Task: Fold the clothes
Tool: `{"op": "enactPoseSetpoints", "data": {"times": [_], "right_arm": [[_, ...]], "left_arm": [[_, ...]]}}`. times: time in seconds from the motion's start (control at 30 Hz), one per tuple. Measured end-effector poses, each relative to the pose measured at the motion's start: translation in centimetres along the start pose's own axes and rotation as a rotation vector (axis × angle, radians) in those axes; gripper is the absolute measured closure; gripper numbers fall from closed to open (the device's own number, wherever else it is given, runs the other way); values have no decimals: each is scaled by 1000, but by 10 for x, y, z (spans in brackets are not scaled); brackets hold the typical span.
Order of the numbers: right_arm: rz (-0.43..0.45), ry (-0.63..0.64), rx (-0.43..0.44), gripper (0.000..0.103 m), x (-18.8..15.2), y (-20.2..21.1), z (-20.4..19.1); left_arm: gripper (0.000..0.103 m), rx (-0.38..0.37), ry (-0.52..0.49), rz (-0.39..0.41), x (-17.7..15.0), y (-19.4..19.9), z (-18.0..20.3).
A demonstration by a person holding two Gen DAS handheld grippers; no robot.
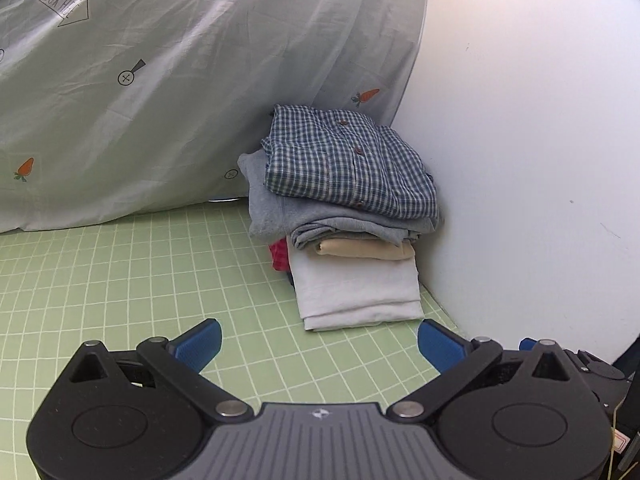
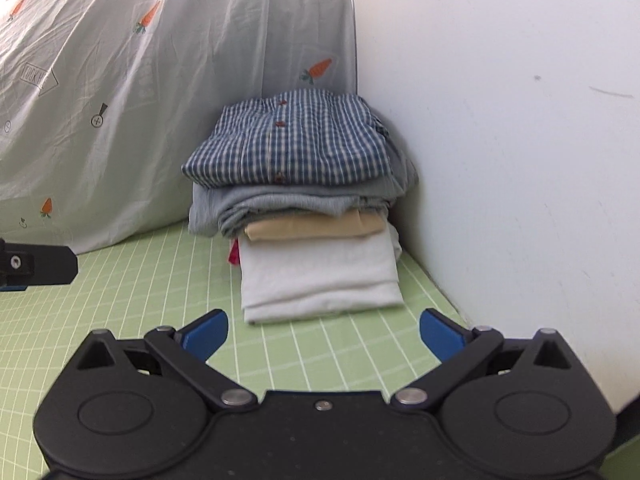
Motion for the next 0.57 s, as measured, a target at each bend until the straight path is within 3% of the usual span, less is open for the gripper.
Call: {"op": "enactPoseSetpoints", "data": {"times": [0.57], "right_arm": [[18, -1, -12, 0, -15, 31, 1]], "left_arm": [[0, -30, -33, -7, -20, 25, 13]]}}
Point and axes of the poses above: each gripper's, at about its wrist camera, not at the fingertips, and y roughly against the way its jaws point, z to its right, x to its top, the point moved 5 cm from there along -y, roughly the way its jaws point, and after that the axes turned 13 degrees about -y, right-handed, at the moved point
